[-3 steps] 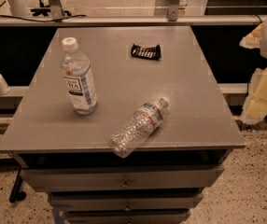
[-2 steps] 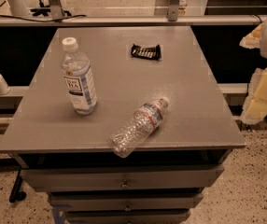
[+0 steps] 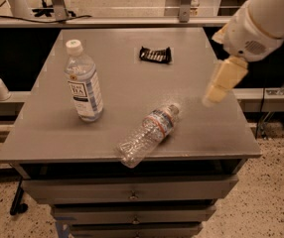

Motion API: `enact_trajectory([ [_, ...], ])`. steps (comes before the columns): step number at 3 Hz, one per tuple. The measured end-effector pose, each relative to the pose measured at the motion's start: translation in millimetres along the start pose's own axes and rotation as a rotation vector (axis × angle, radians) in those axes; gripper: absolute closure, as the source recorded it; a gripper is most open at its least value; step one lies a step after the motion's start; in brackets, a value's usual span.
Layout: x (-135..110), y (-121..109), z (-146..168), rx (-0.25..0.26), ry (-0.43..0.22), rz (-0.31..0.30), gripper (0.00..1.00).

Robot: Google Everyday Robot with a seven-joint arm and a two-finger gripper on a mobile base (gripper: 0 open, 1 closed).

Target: Move rxbar chocolate near blue plastic bottle

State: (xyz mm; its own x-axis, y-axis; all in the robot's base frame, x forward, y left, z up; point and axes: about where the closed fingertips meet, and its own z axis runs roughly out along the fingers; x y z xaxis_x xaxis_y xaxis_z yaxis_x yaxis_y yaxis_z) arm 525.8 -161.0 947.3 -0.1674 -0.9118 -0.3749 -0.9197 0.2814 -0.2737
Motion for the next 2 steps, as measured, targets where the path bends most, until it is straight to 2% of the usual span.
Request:
enact_trajectory([
  [1, -41, -37, 46, 0.019, -0.100, 0.010, 0.00],
  [2, -73, -73, 89, 0.040, -0.181, 0.038, 0.00],
])
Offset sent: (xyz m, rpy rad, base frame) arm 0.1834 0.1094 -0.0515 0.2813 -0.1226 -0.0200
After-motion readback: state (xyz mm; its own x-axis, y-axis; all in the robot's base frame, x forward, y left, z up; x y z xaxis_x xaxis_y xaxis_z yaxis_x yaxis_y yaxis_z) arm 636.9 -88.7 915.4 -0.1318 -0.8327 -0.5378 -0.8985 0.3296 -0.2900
